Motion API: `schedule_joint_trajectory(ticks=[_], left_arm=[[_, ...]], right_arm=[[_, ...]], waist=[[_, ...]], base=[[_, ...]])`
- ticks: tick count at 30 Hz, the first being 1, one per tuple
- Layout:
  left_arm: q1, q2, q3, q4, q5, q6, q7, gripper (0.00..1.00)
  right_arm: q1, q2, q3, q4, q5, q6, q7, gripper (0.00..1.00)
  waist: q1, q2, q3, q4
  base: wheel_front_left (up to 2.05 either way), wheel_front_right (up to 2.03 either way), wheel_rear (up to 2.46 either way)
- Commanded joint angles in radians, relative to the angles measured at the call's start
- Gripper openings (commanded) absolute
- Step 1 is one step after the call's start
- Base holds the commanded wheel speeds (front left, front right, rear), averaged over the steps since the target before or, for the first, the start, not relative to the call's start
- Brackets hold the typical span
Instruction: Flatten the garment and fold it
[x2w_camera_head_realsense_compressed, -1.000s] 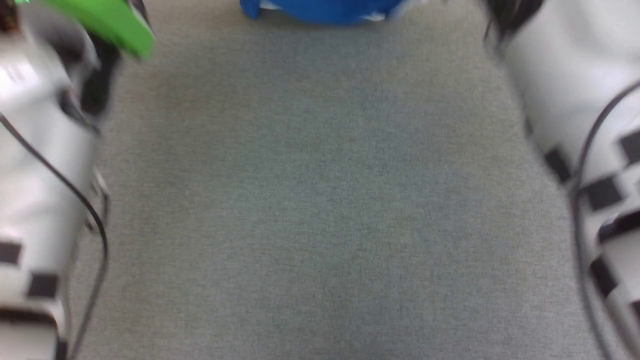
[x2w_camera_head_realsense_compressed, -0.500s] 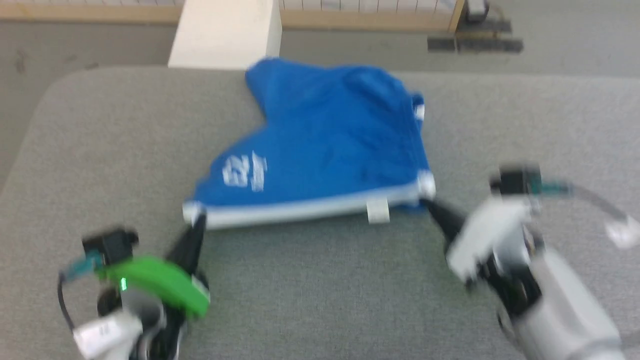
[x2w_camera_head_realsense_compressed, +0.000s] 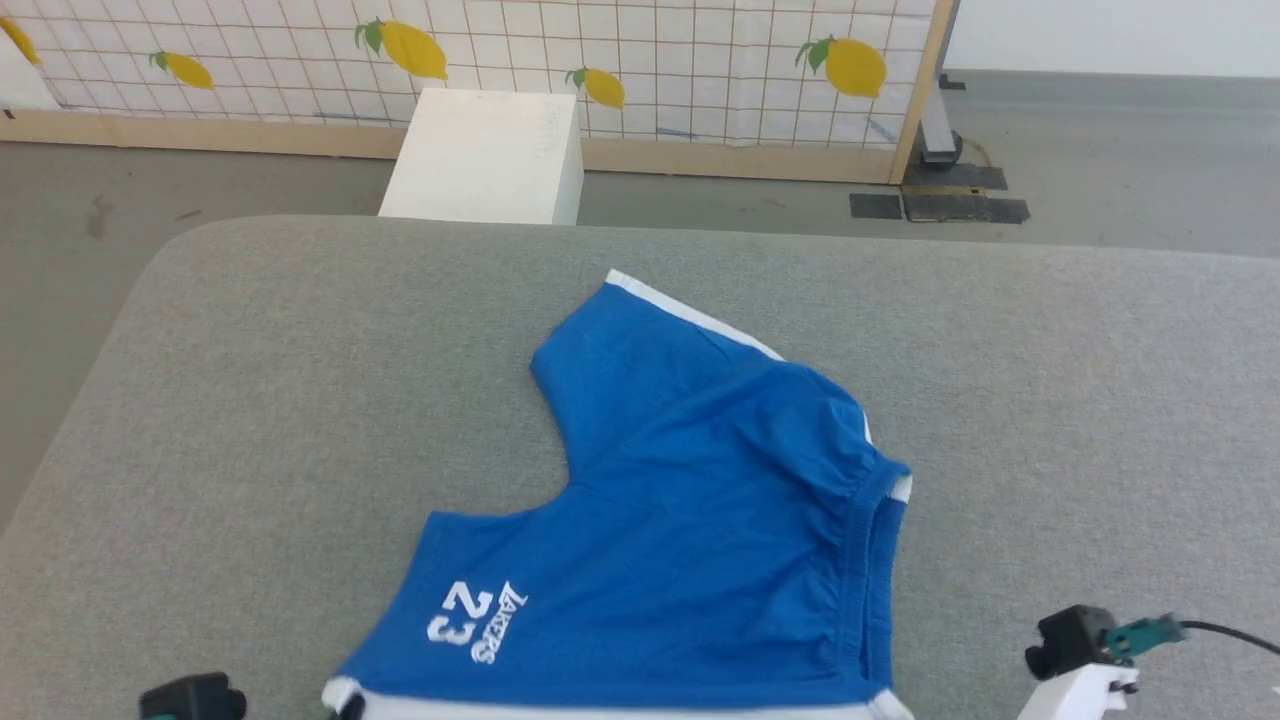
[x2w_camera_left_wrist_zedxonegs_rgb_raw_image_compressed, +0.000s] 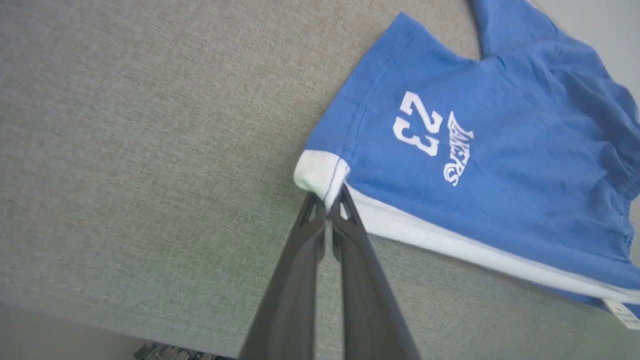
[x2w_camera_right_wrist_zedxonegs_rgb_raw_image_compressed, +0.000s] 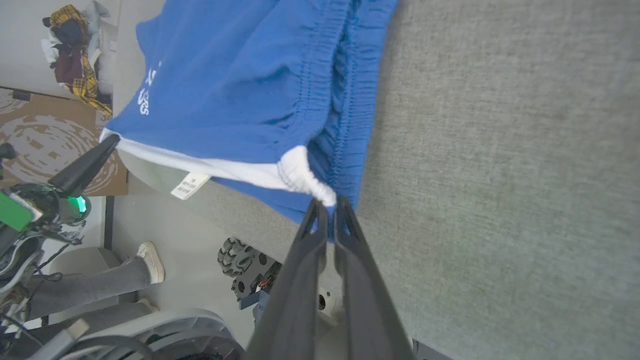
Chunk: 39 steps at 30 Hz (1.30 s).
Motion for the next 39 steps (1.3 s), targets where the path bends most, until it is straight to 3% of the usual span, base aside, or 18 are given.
schedule_joint_trajectory(ticks=[1,4,7,13,28,39], left_arm=[[0.013,0.012,0.031,-0.024,-0.011,0.013,-0.024,0.00],[-0.003,0.016,0.051,-0.059,-0.001,0.002,-0.054,0.00],[-0.071,0.017,0.047,-0.058,0.017,-0.036,-0.062,0.00],[-0.292,-0.016,0.006,0.001,0.066,-0.130,-0.058,0.00],[-0.848,-0.143,-0.109,0.400,0.215,-0.349,-0.074,0.00],[-1.069,-0.180,-0.161,0.624,0.267,-0.433,-0.078,0.00]], right_arm=[[0.010,0.020,-0.039,-0.054,0.001,-0.002,0.025,0.00],[0.001,0.050,-0.083,-0.140,-0.016,-0.002,0.040,0.00],[-0.046,0.062,-0.080,-0.183,-0.025,-0.002,0.027,0.00],[-0.178,0.065,-0.025,-0.149,-0.013,-0.002,-0.072,0.00],[-0.420,0.065,-0.019,0.018,-0.079,-0.002,-0.256,0.00],[-0.474,0.065,-0.003,0.053,-0.091,-0.002,-0.299,0.00]], waist=[[0.0001,-0.0001,0.002,0.002],[0.0001,-0.0001,0.011,0.005],[0.0001,-0.0001,0.030,0.002],[0.0001,-0.0001,0.081,-0.010],[0.0001,-0.0001,0.284,-0.064],[0.0001,-0.0001,0.396,-0.129]], base=[[0.00,0.00,0.00],[0.00,0.00,0.00],[0.00,0.00,0.00],[0.00,0.00,0.00],[0.00,0.00,0.00],[0.00,0.00,0.00]])
